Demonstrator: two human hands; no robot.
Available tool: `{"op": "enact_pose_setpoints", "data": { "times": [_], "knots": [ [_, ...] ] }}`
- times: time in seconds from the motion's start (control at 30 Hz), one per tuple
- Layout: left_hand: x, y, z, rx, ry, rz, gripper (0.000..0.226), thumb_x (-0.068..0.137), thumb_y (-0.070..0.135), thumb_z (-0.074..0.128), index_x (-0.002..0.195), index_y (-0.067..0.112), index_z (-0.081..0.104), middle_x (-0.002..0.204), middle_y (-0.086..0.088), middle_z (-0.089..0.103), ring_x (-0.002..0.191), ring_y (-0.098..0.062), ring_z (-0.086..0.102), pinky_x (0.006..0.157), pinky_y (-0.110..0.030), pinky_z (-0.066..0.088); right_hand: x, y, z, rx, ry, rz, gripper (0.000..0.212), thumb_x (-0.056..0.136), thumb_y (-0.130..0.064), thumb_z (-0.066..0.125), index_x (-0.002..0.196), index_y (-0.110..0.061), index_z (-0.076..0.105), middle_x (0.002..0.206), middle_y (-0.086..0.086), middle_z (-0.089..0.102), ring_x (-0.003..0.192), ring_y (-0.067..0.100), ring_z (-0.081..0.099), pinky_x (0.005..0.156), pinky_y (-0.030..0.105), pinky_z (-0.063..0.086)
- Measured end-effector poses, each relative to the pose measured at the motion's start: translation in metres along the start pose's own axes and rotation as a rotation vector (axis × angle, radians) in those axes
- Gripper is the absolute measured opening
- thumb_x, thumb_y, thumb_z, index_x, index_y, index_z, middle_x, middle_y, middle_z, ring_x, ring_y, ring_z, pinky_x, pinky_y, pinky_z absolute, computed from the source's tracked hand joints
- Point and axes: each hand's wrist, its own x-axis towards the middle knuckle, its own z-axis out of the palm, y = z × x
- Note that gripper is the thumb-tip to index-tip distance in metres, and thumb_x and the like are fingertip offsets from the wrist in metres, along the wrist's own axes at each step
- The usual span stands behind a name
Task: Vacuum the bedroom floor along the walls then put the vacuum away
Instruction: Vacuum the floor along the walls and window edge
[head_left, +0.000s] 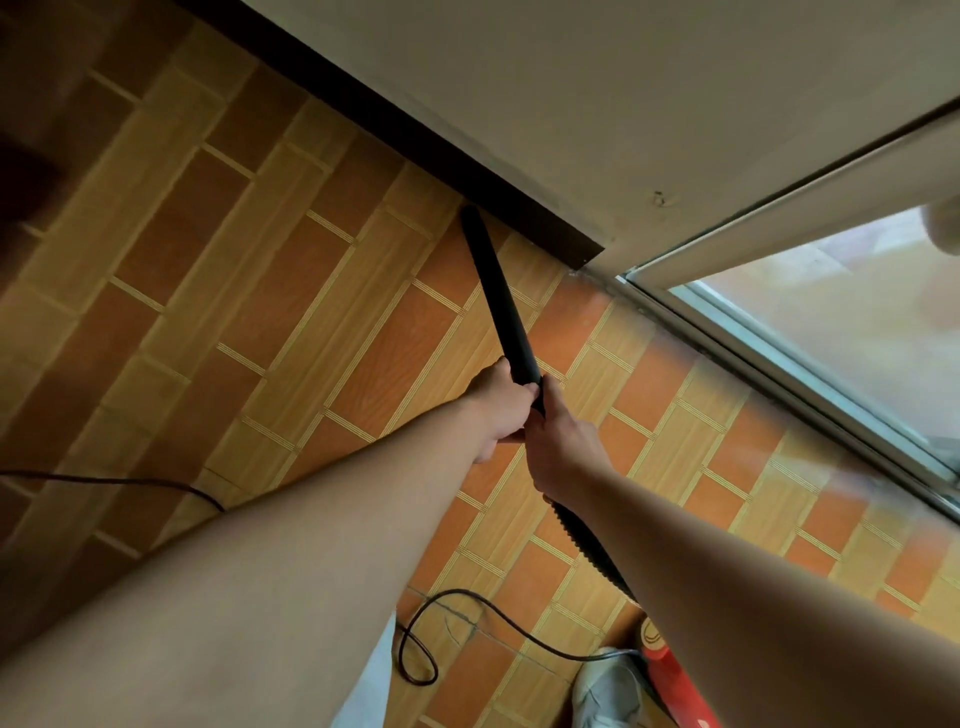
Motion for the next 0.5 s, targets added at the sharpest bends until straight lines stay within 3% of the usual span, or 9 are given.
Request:
{"op": "enact_pose_setpoints", "data": {
  "times": [0.1, 0.3, 0.5],
  "knots": [
    [0.003, 0.004, -0.015, 0.008, 0.003, -0.002, 0.045, 0.107, 0.019, 0.052, 0.151, 0.025, 0.042, 0.132, -0.007, 0.061, 0.116, -0.027, 0.064, 0.091, -0.044, 0.062, 0.004, -0.014, 0.005, 0.008, 0.005, 0.001, 0.055, 0.108, -0.044, 0.024, 0.159, -0.044, 0.004, 0.092, 0.014, 0.066, 0.069, 0.033, 0.069, 0.059, 0.049, 0.063],
    [0.005, 0.010, -0.046, 0.011, -0.006, 0.006, 0.046, 0.108, 0.021, 0.051, 0.152, 0.025, 0.041, 0.135, -0.007, 0.061, 0.118, -0.028, 0.065, 0.092, -0.044, 0.061, 0.007, -0.045, 0.012, 0.027, 0.005, 0.028, 0.057, 0.110, -0.040, 0.027, 0.161, -0.045, 0.003, 0.092, 0.011, 0.063, 0.063, 0.025, 0.064, 0.052, 0.036, 0.056],
    [0.007, 0.018, -0.072, -0.019, -0.012, 0.017, 0.043, 0.108, 0.019, 0.051, 0.149, 0.024, 0.043, 0.132, -0.005, 0.062, 0.116, -0.027, 0.065, 0.090, -0.040, 0.062, 0.010, -0.074, 0.017, -0.039, 0.023, 0.025, 0.060, 0.110, -0.034, 0.030, 0.161, -0.044, 0.001, 0.092, 0.010, 0.061, 0.066, 0.026, 0.067, 0.058, 0.042, 0.061]
  ]
}}
